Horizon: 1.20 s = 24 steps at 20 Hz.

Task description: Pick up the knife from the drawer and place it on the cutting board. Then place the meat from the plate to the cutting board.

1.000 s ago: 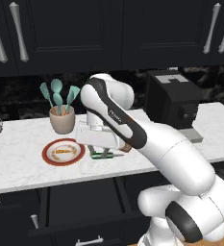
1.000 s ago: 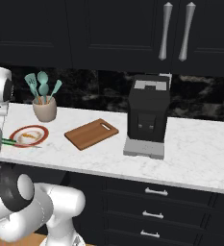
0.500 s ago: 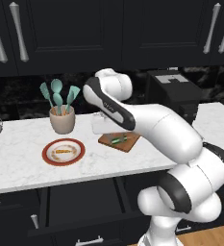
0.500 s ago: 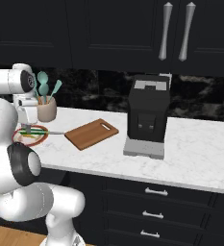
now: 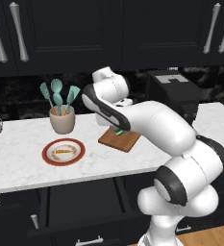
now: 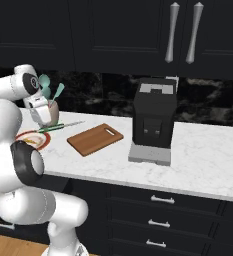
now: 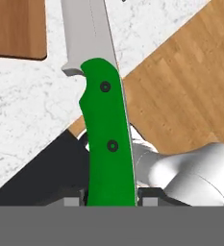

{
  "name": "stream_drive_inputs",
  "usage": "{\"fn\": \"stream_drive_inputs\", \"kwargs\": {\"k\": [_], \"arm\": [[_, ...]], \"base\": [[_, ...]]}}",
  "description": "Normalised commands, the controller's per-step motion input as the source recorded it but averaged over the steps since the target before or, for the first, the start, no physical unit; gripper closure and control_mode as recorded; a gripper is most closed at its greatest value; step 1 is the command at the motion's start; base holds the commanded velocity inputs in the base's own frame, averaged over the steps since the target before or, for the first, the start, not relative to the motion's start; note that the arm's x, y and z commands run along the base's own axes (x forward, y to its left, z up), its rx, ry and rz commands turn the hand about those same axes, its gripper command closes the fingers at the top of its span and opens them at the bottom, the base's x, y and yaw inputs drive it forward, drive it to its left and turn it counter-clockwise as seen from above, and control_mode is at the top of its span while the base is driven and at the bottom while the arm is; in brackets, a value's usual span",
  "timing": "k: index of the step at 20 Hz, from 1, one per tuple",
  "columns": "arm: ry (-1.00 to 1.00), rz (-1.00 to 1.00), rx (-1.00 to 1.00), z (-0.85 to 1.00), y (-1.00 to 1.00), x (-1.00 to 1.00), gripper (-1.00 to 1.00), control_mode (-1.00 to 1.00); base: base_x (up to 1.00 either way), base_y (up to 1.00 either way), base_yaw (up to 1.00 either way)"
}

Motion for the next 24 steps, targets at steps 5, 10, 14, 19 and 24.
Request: {"fn": "stream_drive_inputs", "kwargs": {"k": [5,10,14,19,24], "arm": [[-0.04,-0.04,0.20,-0.62,-0.35,0.89,1.00,-1.00],[-0.03,0.00,0.16,-0.49,-0.05,1.00,1.00,-1.00],[-0.06,0.00,0.01,-0.35,0.00,0.96,1.00,-1.00],[-0.01,0.00,0.06,-0.43,0.00,0.95,1.00,-1.00],[0.00,0.00,0.00,-0.31,0.00,0.77,1.00,-1.00]], "base": [[0.00,0.00,0.00],[0.00,0.00,0.00],[0.00,0.00,0.00],[0.00,0.00,0.00],[0.00,0.00,0.00]]}}
